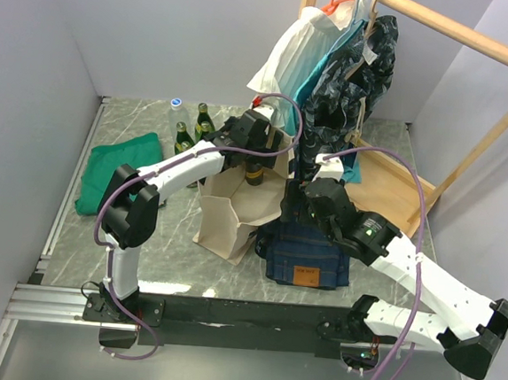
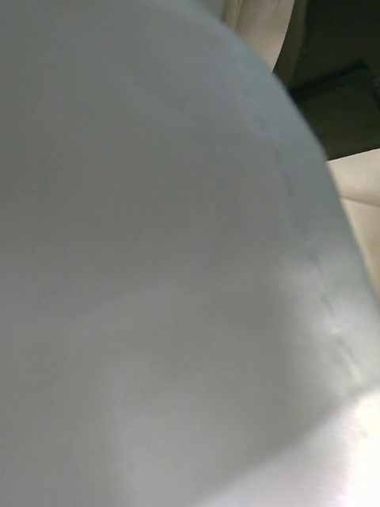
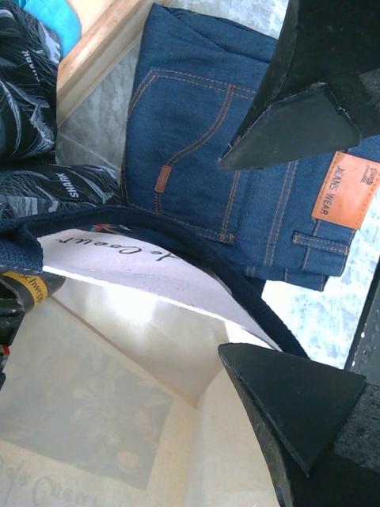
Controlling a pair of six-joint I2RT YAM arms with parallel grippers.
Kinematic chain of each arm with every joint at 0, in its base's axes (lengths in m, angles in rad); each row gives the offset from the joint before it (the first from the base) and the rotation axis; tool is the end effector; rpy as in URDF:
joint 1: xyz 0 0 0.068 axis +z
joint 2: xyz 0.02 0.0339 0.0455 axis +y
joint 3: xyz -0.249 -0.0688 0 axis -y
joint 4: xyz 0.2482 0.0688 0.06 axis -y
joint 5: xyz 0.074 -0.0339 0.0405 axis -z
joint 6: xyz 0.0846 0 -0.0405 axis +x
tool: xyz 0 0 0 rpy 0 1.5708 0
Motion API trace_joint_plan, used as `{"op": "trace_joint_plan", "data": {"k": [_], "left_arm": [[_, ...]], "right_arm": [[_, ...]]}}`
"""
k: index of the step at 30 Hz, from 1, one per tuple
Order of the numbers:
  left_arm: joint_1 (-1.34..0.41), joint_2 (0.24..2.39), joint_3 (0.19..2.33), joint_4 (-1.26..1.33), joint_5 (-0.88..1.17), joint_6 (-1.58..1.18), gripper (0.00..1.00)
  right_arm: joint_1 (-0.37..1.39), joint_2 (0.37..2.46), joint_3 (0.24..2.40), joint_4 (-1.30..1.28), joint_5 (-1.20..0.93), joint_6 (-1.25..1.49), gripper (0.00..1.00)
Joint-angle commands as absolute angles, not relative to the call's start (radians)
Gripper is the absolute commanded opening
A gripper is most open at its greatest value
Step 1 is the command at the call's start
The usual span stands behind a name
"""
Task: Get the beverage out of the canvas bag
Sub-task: Take out the drink from the canvas bag.
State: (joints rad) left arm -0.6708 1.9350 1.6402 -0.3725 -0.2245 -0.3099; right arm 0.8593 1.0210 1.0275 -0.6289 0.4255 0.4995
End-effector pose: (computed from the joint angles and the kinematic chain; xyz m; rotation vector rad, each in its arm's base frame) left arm 0.3928 -0.2877 0.2346 0.2803 2.2162 -0.2879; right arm 0.1965 0.1744 0.2994 -0.1492 2.1434 0.3298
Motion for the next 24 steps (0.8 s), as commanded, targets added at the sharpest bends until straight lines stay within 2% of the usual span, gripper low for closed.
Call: {"op": "trace_joint_plan", "data": {"k": [1, 3, 19, 24], "left_arm": [[-0.661, 1.916, 1.658, -0.384, -0.241, -0.324, 0.99], [-0.661, 1.916, 1.655, -0.377, -0.236, -0.321, 0.95], [-0.661, 1.930, 1.644, -0.383, -0.249, -0.333, 0.95], [-0.661, 1.934, 1.647, -0.379, -0.253, -0.334, 0.90]], "right_arm": [[0.851, 1.029, 1.051, -0.617, 0.442, 0.485, 0.95], [0.851, 1.026, 1.046, -0.614, 0.442, 0.485, 0.95], [0.847, 1.028, 1.040, -0.617, 0.443, 0.485, 0.95], [0.845, 1.022, 1.034, -0.617, 0.446, 0.486, 0.95]]}}
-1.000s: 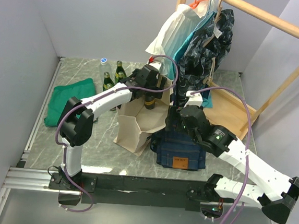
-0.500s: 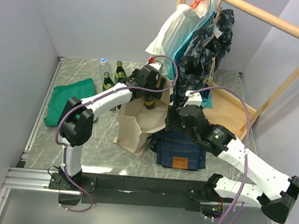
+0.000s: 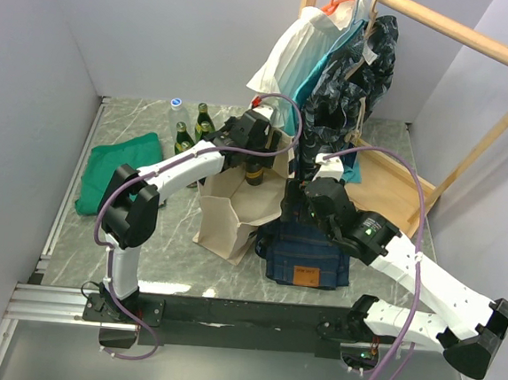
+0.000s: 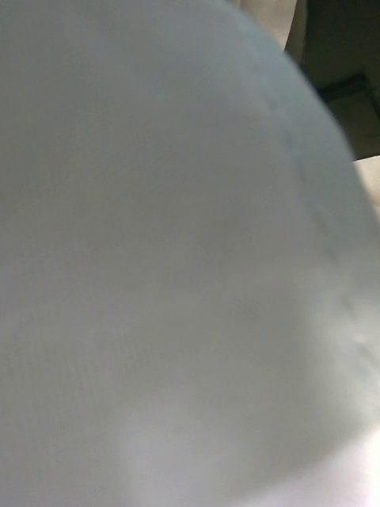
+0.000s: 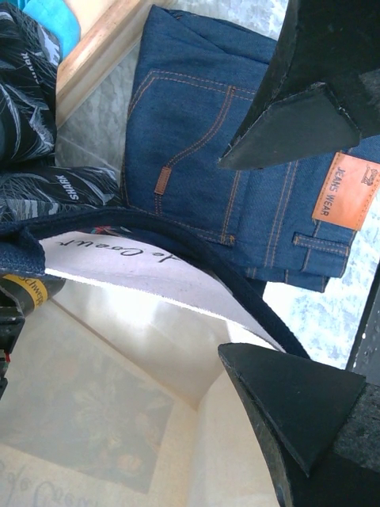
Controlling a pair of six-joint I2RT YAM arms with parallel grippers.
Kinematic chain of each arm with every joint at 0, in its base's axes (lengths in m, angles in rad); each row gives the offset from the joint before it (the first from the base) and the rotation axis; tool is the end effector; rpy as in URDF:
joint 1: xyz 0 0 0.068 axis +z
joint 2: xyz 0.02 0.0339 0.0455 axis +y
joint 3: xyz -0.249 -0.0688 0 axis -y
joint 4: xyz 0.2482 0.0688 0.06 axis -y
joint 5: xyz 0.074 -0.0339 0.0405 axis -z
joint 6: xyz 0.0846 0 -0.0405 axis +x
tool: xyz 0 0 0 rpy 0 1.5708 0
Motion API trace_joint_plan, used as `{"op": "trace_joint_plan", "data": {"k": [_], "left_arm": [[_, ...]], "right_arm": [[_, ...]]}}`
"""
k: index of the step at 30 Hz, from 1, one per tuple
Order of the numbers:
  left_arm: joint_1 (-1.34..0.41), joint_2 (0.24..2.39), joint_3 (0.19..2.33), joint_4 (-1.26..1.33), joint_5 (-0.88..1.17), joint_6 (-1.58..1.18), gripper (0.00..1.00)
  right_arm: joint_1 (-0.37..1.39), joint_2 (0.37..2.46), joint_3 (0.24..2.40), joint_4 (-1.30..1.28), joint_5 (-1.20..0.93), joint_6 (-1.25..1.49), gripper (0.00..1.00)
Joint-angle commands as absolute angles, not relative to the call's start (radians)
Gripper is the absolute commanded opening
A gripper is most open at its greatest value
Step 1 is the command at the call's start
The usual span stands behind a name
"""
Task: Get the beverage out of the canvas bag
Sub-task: Take out the drink from the canvas bag.
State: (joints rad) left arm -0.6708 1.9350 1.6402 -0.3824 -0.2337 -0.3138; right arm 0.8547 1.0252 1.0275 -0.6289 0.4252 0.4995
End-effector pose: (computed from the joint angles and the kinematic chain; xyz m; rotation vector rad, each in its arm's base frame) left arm 0.3924 -0.2864 0.2335 0.2734 2.2238 -0.2752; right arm 0.1978 0.1741 0.2983 -0.1458 2.1469 0.3244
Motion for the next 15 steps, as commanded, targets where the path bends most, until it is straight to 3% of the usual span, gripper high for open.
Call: {"op": "trace_joint_plan", "data": {"k": [1, 6, 15], "left_arm": [[-0.661, 1.940, 1.651, -0.386, -0.255, -0.334, 0.89], [-0.661, 1.950, 1.652, -0.394, -0.270, -0.337, 0.95], [-0.661, 1.941, 1.626, -0.376, -0.282, -0.339, 0.92]], "right_arm": [[0.844, 1.022, 1.034, -0.617, 0.446, 0.486, 0.95], [0.841, 1.019, 1.028, -0.612, 0.442, 0.485, 0.95], [0.838, 1.020, 1.026, -0.609, 0.437, 0.485, 0.95]]}}
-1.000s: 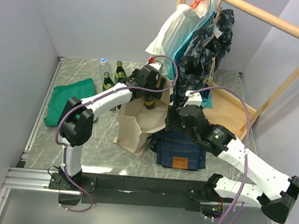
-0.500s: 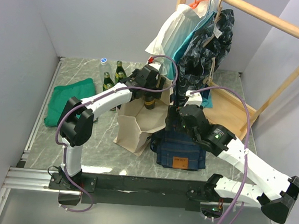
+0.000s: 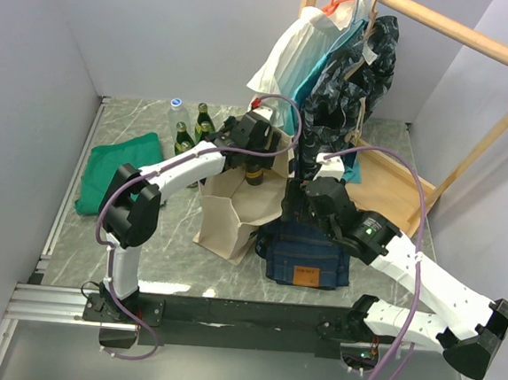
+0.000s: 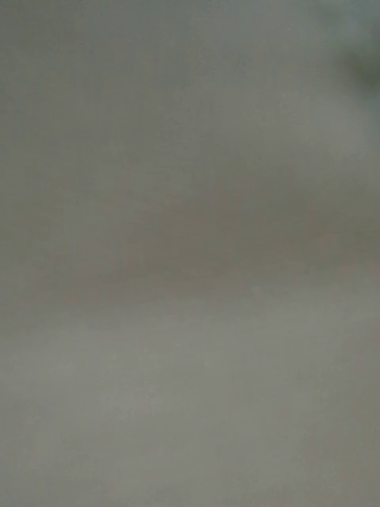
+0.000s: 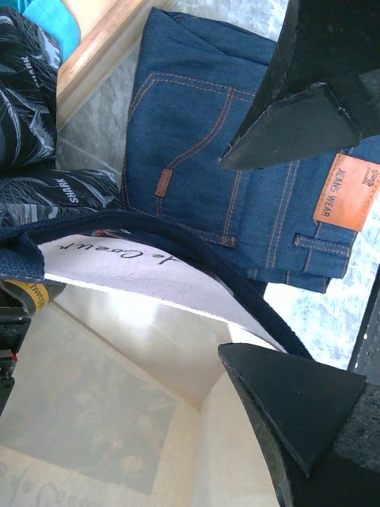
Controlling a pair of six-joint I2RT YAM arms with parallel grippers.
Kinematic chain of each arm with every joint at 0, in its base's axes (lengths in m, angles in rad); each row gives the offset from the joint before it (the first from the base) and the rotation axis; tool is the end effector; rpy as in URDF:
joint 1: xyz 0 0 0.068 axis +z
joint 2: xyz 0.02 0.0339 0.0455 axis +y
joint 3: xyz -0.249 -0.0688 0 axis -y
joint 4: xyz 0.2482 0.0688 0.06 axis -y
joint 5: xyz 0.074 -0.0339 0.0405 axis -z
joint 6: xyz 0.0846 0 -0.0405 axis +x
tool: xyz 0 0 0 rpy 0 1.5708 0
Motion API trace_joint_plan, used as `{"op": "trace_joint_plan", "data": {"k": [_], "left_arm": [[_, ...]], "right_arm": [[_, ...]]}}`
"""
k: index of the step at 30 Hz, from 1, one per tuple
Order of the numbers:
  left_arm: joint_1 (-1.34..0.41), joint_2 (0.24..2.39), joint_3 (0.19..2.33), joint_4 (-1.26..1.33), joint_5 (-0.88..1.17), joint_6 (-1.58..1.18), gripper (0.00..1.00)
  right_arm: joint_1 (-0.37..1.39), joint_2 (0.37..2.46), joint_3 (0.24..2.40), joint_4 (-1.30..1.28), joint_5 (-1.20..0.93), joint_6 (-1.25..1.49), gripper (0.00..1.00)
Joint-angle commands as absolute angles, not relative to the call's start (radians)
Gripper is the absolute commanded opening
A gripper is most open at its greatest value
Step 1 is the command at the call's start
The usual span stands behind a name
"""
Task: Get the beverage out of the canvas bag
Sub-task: Take out the drink from the canvas bag.
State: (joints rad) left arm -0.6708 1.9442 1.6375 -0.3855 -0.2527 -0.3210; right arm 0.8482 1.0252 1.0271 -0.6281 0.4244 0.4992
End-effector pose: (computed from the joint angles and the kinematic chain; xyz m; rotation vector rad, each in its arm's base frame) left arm 0.3935 -0.2853 0.2281 0.2587 2.2340 -0.2511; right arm 0.1989 0.1730 0.2983 -0.1395 2.1469 0.3215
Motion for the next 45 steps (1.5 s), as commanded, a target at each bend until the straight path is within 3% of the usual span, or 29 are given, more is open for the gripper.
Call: {"op": "trace_joint_plan", "data": {"k": [1, 10, 16, 19, 22, 23, 28, 30, 31, 34, 45], "left_arm": [[-0.661, 1.944, 1.626, -0.374, -0.282, -0.337, 0.91], [-0.661, 1.950, 1.631, -0.374, -0.268, -0.336, 0.75], [-0.661, 1.950, 1.638, -0.380, -0.259, -0.336, 0.73], [-0.661, 1.954, 1.643, -0.379, -0.250, -0.336, 0.64], [-0.661, 1.959, 1.651, -0.388, -0.250, -0.336, 0.62], [-0.661, 1.957, 1.649, -0.388, -0.252, -0.336, 0.54], [-0.661, 1.959, 1.647, -0.391, -0.245, -0.334, 0.40], [-0.661, 1.962, 1.655, -0.396, -0.239, -0.334, 0.30], [-0.661, 1.963, 1.657, -0.397, -0.236, -0.331, 0.18], [-0.661, 1.965, 1.669, -0.406, -0.218, -0.328, 0.01], [-0.673, 1.919, 1.721, -0.465, -0.170, -0.290, 0.01]], "right_arm": [[0.838, 1.023, 1.026, -0.609, 0.437, 0.483, 0.95], [0.836, 1.023, 1.026, -0.609, 0.437, 0.485, 0.95], [0.836, 1.022, 1.026, -0.611, 0.437, 0.485, 0.95], [0.836, 1.022, 1.025, -0.607, 0.436, 0.483, 0.95], [0.836, 1.022, 1.026, -0.609, 0.436, 0.485, 0.95], [0.836, 1.022, 1.026, -0.611, 0.436, 0.483, 0.95], [0.835, 1.019, 1.022, -0.607, 0.436, 0.483, 0.95], [0.835, 1.022, 1.022, -0.606, 0.436, 0.482, 0.95], [0.834, 1.020, 1.022, -0.604, 0.437, 0.482, 0.95], [0.834, 1.022, 1.022, -0.603, 0.434, 0.482, 0.95], [0.834, 1.026, 1.026, -0.598, 0.426, 0.480, 0.95]]}}
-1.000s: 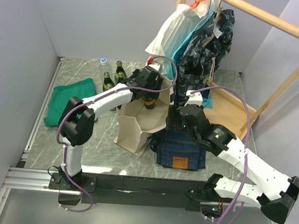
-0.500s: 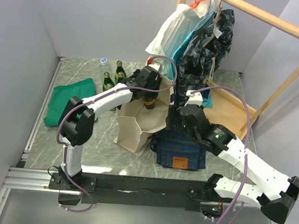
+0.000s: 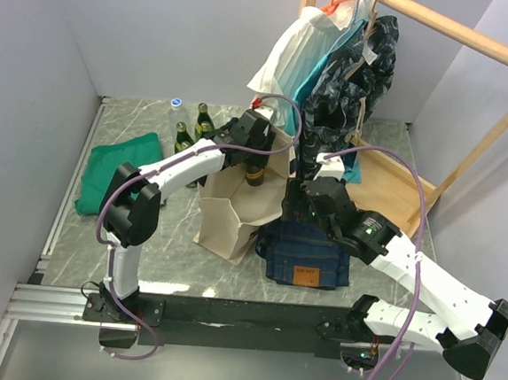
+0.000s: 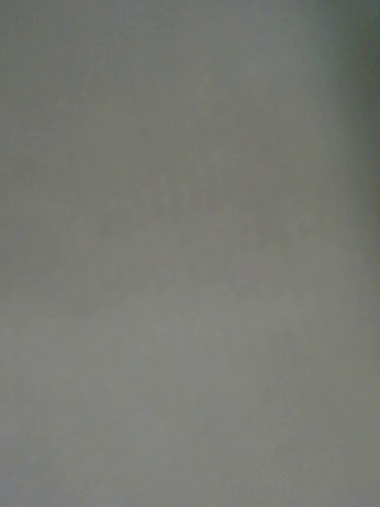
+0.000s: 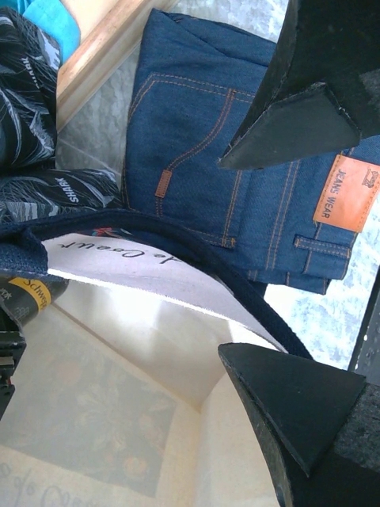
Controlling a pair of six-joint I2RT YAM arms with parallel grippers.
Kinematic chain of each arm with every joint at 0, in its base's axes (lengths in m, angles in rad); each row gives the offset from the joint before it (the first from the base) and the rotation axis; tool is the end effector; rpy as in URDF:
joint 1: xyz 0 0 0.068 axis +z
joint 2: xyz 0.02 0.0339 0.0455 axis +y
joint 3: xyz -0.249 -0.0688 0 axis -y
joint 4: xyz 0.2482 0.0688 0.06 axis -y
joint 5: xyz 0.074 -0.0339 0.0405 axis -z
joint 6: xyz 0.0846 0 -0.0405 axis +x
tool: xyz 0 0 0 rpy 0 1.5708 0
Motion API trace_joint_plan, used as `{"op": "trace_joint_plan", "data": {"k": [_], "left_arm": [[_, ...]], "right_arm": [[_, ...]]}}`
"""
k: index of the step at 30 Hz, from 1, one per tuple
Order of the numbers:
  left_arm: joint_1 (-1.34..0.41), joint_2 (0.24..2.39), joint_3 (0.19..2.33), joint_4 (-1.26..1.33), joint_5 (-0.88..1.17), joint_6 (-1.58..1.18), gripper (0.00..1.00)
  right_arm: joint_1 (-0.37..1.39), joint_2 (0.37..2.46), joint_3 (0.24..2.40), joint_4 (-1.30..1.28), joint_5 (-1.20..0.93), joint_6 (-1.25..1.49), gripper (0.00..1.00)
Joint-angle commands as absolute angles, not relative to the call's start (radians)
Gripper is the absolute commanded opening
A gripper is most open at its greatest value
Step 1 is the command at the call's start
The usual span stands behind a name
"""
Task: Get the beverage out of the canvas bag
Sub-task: Take out the drink from the canvas bag.
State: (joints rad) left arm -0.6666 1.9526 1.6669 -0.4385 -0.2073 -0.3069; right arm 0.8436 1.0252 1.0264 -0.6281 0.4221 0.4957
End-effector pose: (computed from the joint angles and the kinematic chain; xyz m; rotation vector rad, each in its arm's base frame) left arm 0.3921 -0.2864 0.2283 0.3039 2.2708 -0.2719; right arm 0.1996 0.1722 0.2980 -0.1399 2.1478 0.3185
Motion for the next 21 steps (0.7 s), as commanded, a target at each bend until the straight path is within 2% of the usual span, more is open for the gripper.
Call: {"op": "trace_joint_plan", "data": {"k": [1, 21], "left_arm": [[-0.673, 1.914, 1.729, -0.469, -0.166, -0.287, 0.01], [-0.701, 1.827, 1.786, -0.558, -0.158, -0.230, 0.01]], "right_arm": [[0.834, 1.025, 1.026, -0.598, 0.428, 0.480, 0.95], [0.834, 1.023, 1.025, -0.600, 0.425, 0.491, 0.94]]}}
